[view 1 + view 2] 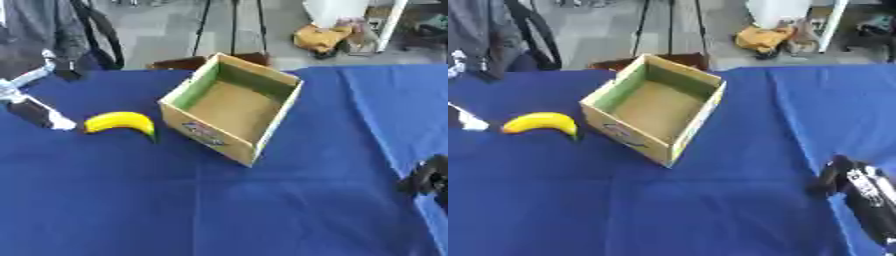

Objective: Pick up objects on the table and place them in the box.

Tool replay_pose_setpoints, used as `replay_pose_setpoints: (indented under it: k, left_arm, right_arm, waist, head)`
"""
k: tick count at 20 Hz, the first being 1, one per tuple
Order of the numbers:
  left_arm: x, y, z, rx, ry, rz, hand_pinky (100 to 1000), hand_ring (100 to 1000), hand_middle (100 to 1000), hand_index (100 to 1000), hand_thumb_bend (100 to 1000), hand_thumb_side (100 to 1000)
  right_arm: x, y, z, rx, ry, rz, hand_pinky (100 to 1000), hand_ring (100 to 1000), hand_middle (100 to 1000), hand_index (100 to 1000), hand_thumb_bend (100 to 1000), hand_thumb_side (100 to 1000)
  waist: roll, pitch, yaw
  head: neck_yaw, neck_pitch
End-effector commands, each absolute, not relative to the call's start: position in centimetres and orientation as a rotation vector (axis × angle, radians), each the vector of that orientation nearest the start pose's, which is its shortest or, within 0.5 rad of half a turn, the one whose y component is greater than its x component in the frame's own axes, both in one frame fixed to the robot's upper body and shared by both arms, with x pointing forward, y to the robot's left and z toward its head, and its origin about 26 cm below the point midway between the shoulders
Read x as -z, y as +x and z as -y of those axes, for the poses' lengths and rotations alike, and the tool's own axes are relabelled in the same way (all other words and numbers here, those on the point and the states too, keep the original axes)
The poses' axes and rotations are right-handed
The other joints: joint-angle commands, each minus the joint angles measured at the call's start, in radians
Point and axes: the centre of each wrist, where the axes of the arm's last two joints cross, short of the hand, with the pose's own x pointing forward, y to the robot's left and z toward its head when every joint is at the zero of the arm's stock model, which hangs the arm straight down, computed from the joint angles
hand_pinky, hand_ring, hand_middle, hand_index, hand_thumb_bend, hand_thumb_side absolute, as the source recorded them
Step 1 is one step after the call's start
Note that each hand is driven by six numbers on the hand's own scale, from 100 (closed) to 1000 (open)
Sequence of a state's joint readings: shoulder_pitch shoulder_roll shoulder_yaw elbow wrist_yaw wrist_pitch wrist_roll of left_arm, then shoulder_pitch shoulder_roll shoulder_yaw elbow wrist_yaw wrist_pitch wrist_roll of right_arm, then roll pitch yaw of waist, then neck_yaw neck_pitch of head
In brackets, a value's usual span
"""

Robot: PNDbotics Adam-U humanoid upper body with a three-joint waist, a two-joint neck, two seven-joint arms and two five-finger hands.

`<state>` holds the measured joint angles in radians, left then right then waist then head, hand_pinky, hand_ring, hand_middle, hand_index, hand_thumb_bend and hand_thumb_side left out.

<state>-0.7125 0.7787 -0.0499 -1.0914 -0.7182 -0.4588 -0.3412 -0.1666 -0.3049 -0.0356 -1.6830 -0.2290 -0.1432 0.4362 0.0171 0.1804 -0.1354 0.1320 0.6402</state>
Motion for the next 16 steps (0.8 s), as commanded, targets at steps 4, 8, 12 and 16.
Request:
replay_pose_setpoints:
  k: [4,8,12,16]
  left_arm:
    - [-21.7,43.5,-42.6,1.547,1.042,1.386,674,623,589,750,771,297]
    - [-20.8,44.3,-42.5,1.560,1.062,1.342,673,607,579,741,759,294]
    - [-19.9,44.6,-42.7,1.536,1.079,1.332,663,582,552,720,719,236]
    - [-19.4,44.7,-42.8,1.493,1.109,1.354,655,566,535,710,690,180]
  right_arm:
    - [-9.3,31.6,30.4,-0.573,0.257,1.937,509,362,277,463,100,757]
    - [-9.4,31.7,30.3,-0.581,0.265,1.937,510,363,277,463,100,759]
    - [-9.4,31.8,30.1,-0.587,0.270,1.936,510,363,277,463,100,763]
    - [-9.4,31.9,30.0,-0.591,0.274,1.937,511,363,276,463,100,765]
  waist:
    - [-0.002,-0.007,-0.013]
    - [-0.002,-0.002,-0.024]
    - [-0.001,0.003,-0.033]
    - [0.001,0.008,-0.041]
  head:
    - [0.013,-0.006]
    - [0.020,-0.007]
    - [0.022,-0.010]
    - [0.024,-0.013]
